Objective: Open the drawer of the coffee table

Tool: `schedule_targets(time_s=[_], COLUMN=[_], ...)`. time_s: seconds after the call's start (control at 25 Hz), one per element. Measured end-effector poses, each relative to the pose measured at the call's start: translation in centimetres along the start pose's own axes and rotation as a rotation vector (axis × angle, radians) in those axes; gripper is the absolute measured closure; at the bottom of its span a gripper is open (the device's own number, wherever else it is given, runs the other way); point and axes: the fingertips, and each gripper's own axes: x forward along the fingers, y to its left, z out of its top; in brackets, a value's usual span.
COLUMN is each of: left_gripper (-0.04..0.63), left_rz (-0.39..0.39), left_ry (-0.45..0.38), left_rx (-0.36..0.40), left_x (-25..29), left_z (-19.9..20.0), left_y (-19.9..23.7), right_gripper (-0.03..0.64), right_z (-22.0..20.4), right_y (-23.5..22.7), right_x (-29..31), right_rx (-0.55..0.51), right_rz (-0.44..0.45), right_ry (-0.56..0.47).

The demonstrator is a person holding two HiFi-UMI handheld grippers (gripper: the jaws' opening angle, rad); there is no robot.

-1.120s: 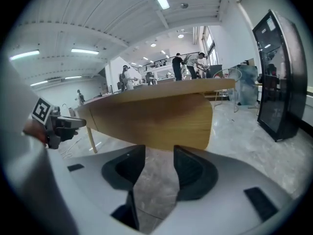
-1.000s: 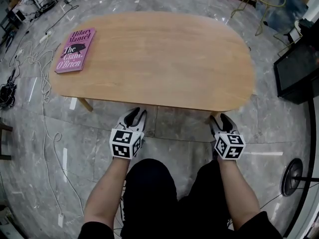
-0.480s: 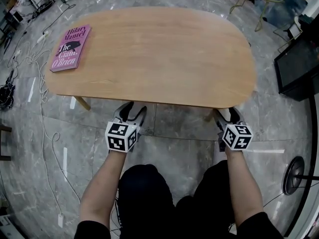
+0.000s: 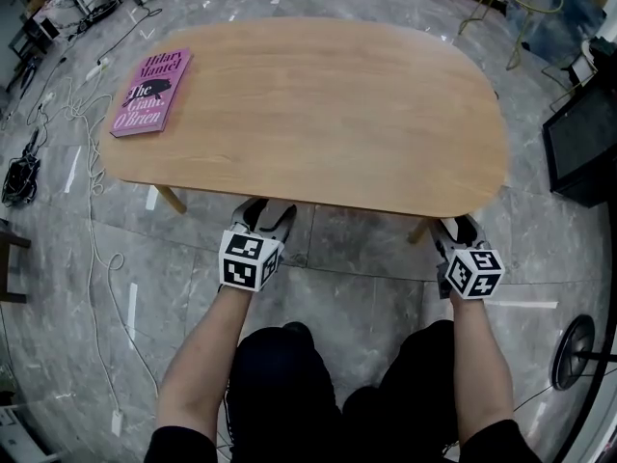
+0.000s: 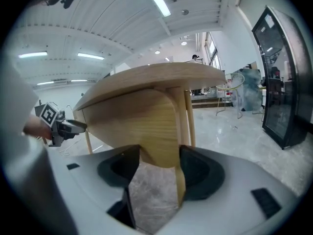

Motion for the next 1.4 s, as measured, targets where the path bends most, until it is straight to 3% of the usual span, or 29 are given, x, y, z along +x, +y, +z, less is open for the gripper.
schedule_targets(time_s=[0.2,0.24,0.4,0.56,0.72,0.88,1.04,1.16,1.4], left_gripper=[0.315,0.345,0.333,0.333,0.333,0.333,0.334,0.337,0.342], left_rz=[-0.061,-0.089,-0.118,-0.088,-0.067,-0.073,-0.089,-0.092,-0.103], left_ry=[-0.014,-0.012,-0.005,-0.001,-0.011,-0.016,-0.005,-0.003,0.006], left_rx=[0.015,0.021,0.042,0.049,0.012,0.001,0.011,0.018,0.023], left_x=[0.2,0.2,0.7,0.7,0.6,0.6,0.7,0.5,0.2], left_z=[0.0,0.0,0.0,-0.1,-0.2,-0.5,-0.7,-0.6,-1.1], left_y=[-1.1,-1.8,-3.9,-3.2,-2.3,-2.5,-3.2,-3.3,-3.5], right_gripper=[0.380,0.397,0.575,0.493,0.378,0.357,0.361,0.360,0.359], right_z=[0.2,0.4,1.1,0.2,-0.6,-1.9,-3.6,-4.5,-6.2], right_y=[-0.3,-0.6,-1.6,-0.8,0.1,1.0,3.7,5.3,7.5], right_x=[-0.7,-1.1,-3.0,-2.6,-1.8,-1.0,0.4,2.1,4.9], right_rx=[-0.003,0.001,0.039,0.060,0.184,0.240,0.234,0.140,-0.226], right_rz=[-0.009,-0.017,-0.051,-0.009,0.004,0.005,0.068,0.071,-0.004], right_ry=[-0.033,-0.045,-0.105,-0.077,-0.124,-0.113,-0.068,-0.020,0.092])
